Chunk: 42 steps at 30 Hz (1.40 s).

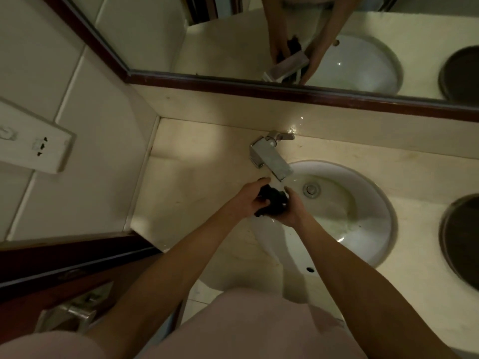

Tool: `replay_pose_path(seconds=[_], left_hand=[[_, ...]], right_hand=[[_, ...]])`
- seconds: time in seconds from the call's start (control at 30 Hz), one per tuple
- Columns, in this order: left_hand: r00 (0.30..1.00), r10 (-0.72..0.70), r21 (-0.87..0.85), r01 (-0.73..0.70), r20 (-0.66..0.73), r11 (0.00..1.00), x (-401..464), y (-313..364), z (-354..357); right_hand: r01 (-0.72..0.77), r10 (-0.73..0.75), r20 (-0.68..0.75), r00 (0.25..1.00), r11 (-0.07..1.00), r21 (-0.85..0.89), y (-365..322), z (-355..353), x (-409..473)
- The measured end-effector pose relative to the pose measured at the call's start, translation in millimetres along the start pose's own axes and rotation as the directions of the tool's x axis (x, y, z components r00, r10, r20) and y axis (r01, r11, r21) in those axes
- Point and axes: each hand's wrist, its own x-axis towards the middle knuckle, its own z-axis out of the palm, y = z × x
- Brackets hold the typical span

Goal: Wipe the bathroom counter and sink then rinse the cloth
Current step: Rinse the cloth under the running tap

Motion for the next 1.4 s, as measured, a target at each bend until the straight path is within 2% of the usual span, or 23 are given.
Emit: replay_pose_path(seconds=[0.07, 0.1, 0.2, 0.3, 0.4, 0.47, 0.57, 0.63, 0.7, 0.77, 0.87, 0.9, 0.93, 0.97, 1.0, 1.07, 1.13, 1.2, 1.27, 1.33, 1.4], left_hand=[[0.999, 0.012, 0.004, -0.012, -0.030, 1.000, 3, 0, -10], [0.997, 0.042, 0.019, -0.041, -0.057, 0.999, 3, 0, -13], [0.970, 0.158, 0.101, -0.141, -0.185, 0.985, 5, 2, -14], [0.938, 0.263, 0.058, -0.257, -0.226, 0.965, 3, 7, -8], [0.927, 0.312, -0.054, -0.329, -0.209, 0.943, 4, 17, -1], [0.915, 0.334, -0.065, -0.357, -0.227, 0.932, 3, 23, 3], [0.904, 0.344, -0.010, -0.359, -0.254, 0.933, 2, 25, 1], [0.898, 0.351, 0.049, -0.352, -0.266, 0.935, 4, 20, -3], [0.877, 0.360, 0.096, -0.348, -0.317, 0.933, 6, 16, -5], [0.855, 0.359, 0.108, -0.345, -0.375, 0.932, 8, 13, -4], [0.830, 0.357, 0.124, -0.337, -0.428, 0.933, 11, 9, 2], [0.822, 0.355, 0.128, -0.334, -0.445, 0.934, 13, 7, 5], [0.814, 0.352, 0.128, -0.332, -0.462, 0.935, 15, 5, 9], [0.808, 0.345, 0.117, -0.331, -0.477, 0.936, 15, 3, 13], [0.808, 0.334, 0.100, -0.328, -0.486, 0.939, 16, 2, 16], [0.825, 0.306, 0.069, -0.311, -0.476, 0.948, 14, 2, 22], [0.850, 0.284, 0.053, -0.291, -0.443, 0.955, 14, -1, 26], [0.867, 0.299, 0.063, -0.300, -0.398, 0.952, 11, -8, 31], [0.850, 0.410, 0.170, -0.374, -0.329, 0.912, 7, -20, 38], [0.791, 0.581, 0.448, -0.456, -0.191, 0.769, 1, -37, 43], [0.785, 0.619, 0.641, -0.478, 0.005, 0.601, -4, -58, 45]], right_hand=[[0.013, -0.015, 0.065, 0.998, 1.000, 0.021, -9, 9, -10], [0.029, -0.027, 0.066, 0.997, 0.999, -0.031, -14, 13, -14], [0.042, -0.022, 0.067, 0.998, 0.948, -0.314, -28, 12, -19], [0.048, -0.042, 0.025, 0.999, 0.772, -0.634, -38, 1, -23], [0.070, -0.108, 0.006, 0.994, 0.606, -0.792, -44, -20, -20], [0.107, -0.172, 0.021, 0.985, 0.506, -0.856, -48, -31, -22], [0.243, -0.310, 0.122, 0.943, 0.388, -0.889, -50, -45, -29], [0.349, -0.422, 0.162, 0.892, 0.414, -0.841, -48, -51, -29], [0.420, -0.535, 0.138, 0.834, 0.450, -0.788, -45, -55, -25], [0.389, -0.610, 0.104, 0.786, 0.357, -0.849, -43, -57, -19], [0.234, -0.684, 0.127, 0.718, 0.066, -0.970, -38, -62, -10], [0.195, -0.698, 0.105, 0.708, 0.050, -0.980, -37, -61, -8], [0.175, -0.703, 0.074, 0.707, 0.073, -0.982, -36, -60, -5], [0.169, -0.686, 0.023, 0.727, 0.146, -0.975, -35, -57, -4], [0.197, -0.645, -0.036, 0.763, 0.285, -0.938, -35, -54, -4], [0.248, -0.446, -0.100, 0.889, 0.654, -0.714, -35, -50, -5], [0.224, -0.240, 0.021, 0.971, 0.865, -0.449, -36, -50, -8], [0.164, -0.124, 0.156, 0.980, 0.949, -0.271, -35, -49, -8], [0.120, -0.079, 0.230, 0.970, 0.978, -0.169, -31, -44, -3], [0.111, -0.080, 0.253, 0.964, 0.988, -0.111, -29, -33, 2], [0.119, -0.095, 0.295, 0.951, 0.991, -0.063, -31, -22, 6]])
